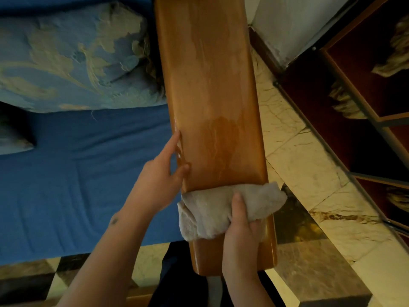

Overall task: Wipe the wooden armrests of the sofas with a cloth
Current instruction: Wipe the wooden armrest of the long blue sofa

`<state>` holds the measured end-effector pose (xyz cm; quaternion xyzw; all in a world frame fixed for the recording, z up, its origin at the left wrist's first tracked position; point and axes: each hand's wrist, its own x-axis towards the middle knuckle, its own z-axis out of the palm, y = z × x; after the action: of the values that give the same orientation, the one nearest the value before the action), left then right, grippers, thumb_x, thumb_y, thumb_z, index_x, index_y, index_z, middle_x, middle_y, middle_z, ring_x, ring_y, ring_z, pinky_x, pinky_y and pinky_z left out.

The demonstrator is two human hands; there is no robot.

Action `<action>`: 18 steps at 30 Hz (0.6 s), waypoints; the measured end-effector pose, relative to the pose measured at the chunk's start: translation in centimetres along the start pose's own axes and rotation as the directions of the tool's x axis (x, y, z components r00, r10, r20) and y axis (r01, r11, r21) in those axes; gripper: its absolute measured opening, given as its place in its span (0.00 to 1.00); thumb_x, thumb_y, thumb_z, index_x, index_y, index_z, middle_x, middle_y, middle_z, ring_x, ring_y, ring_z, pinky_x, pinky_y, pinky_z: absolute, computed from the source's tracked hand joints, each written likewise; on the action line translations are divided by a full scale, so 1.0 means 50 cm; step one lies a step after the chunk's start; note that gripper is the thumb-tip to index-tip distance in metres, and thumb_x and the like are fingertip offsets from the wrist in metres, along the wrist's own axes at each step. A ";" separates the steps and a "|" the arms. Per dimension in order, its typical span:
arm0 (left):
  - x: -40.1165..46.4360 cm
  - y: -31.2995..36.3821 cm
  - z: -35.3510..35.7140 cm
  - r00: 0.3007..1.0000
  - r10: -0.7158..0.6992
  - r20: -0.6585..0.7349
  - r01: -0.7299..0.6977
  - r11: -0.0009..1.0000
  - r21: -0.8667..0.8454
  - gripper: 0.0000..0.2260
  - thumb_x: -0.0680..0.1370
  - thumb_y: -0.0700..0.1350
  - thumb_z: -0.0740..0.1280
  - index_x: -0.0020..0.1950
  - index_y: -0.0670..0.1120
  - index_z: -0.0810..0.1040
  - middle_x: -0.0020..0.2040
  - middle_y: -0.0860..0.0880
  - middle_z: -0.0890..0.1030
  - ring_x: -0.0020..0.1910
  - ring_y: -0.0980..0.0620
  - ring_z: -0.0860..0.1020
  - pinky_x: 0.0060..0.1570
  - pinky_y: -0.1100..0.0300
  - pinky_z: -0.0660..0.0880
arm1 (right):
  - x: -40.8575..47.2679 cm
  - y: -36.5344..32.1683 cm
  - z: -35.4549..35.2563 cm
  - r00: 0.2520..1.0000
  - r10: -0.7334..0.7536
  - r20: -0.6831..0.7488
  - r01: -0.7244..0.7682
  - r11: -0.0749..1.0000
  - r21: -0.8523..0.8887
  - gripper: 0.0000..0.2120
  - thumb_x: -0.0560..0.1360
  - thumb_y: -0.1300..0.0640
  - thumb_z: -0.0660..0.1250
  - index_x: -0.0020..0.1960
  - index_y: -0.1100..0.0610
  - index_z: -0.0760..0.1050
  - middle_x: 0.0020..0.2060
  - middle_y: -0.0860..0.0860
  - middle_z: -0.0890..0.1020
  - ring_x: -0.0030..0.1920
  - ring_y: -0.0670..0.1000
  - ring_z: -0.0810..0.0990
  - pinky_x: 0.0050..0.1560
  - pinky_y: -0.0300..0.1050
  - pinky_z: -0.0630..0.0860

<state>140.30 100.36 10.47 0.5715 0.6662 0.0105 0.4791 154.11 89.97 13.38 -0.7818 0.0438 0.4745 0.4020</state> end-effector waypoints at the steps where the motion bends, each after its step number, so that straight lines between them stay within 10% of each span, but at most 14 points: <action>1: 0.008 0.004 -0.009 1.000 -0.007 0.010 0.006 0.997 0.071 0.34 0.83 0.52 0.66 0.81 0.68 0.49 0.60 0.59 0.77 0.40 0.66 0.75 0.36 0.74 0.67 | 0.013 -0.007 0.012 0.998 -0.041 0.037 0.041 0.999 -0.005 0.37 0.73 0.37 0.67 0.79 0.41 0.60 0.67 0.45 0.78 0.63 0.45 0.79 0.52 0.37 0.75; 6: 0.082 0.042 -0.062 0.998 0.058 -0.011 -0.056 0.990 0.127 0.30 0.84 0.45 0.65 0.82 0.62 0.56 0.79 0.54 0.67 0.72 0.54 0.70 0.64 0.70 0.65 | 0.078 -0.047 0.086 0.981 -0.196 -0.005 0.195 0.973 0.121 0.37 0.75 0.40 0.69 0.81 0.44 0.61 0.68 0.43 0.77 0.61 0.36 0.80 0.52 0.28 0.80; 14: 0.214 0.122 -0.131 0.998 0.059 -0.038 -0.053 0.987 0.152 0.29 0.84 0.53 0.63 0.83 0.60 0.54 0.85 0.50 0.41 0.82 0.41 0.53 0.80 0.46 0.55 | 0.153 -0.133 0.202 0.964 -0.260 -0.051 0.265 0.935 0.236 0.38 0.76 0.41 0.70 0.81 0.47 0.61 0.68 0.43 0.77 0.65 0.41 0.79 0.61 0.38 0.80; 18: 0.297 0.169 -0.165 0.993 0.005 -0.120 -0.002 1.000 0.026 0.34 0.84 0.51 0.64 0.83 0.61 0.46 0.84 0.42 0.52 0.78 0.39 0.64 0.76 0.45 0.63 | 0.188 -0.183 0.260 0.949 -0.307 -0.073 0.315 0.914 0.254 0.27 0.80 0.45 0.69 0.77 0.46 0.65 0.63 0.40 0.79 0.60 0.35 0.81 0.55 0.31 0.80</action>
<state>142.94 119.16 10.40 0.5772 0.6928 0.0372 0.4306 154.16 107.77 8.50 -0.7262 -0.0124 0.3821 0.5714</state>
